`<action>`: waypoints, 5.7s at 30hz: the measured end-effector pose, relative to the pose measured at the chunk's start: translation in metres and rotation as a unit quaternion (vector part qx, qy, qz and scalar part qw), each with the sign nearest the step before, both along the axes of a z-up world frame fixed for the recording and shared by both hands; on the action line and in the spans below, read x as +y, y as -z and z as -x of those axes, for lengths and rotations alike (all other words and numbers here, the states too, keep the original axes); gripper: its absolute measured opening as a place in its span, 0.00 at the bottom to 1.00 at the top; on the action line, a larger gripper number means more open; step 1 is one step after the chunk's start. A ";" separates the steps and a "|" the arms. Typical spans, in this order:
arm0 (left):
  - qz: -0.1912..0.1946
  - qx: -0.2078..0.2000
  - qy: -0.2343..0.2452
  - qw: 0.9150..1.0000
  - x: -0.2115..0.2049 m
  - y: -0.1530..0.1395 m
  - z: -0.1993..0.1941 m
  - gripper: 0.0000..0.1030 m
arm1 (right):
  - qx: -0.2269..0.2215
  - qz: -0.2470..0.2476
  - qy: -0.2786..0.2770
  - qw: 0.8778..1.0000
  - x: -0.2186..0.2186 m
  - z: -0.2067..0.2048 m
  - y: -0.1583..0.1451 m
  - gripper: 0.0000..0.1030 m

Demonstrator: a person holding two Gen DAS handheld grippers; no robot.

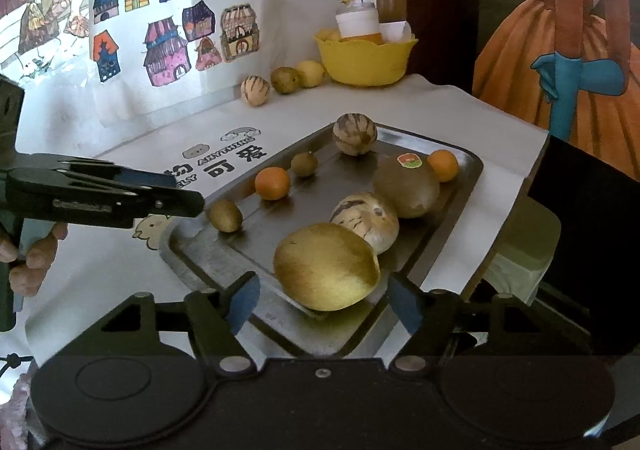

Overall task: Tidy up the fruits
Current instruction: 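Open right gripper releasing pear while left gripper releases brown fruit onto tray, then withdraw both tools from the tray toward the remaining fruits by the bowl, then close left gripper on striped pepino while right gripper closes on brown pear, then carry pepino in left tool and pear in right tool over the metal tray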

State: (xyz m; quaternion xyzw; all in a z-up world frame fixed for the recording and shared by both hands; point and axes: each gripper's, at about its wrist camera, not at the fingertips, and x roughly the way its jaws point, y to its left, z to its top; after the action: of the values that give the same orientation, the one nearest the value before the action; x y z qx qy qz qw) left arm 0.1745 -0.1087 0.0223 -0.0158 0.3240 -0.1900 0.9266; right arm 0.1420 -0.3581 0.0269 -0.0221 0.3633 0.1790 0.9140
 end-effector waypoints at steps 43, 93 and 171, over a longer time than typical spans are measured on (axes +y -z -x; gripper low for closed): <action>-0.061 0.012 -0.150 0.987 0.135 -0.034 0.001 1.00 | -0.001 -0.039 -0.081 0.996 0.108 -0.071 -0.104 0.99; -0.024 -0.039 -0.157 0.987 0.086 0.040 -0.286 0.64 | 0.140 -0.181 0.094 0.969 0.198 -0.433 0.039 0.68; 0.003 0.005 -0.104 0.995 0.067 -0.009 -0.114 0.50 | 0.111 -0.223 0.020 0.968 0.107 -0.223 0.006 0.56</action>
State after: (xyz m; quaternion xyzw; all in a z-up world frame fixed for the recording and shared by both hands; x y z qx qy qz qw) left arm 0.2882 -0.0413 0.0315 -0.0529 0.3252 -0.0930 0.9396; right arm 0.3648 -0.2511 0.0209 0.2100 0.4141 0.2383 0.8530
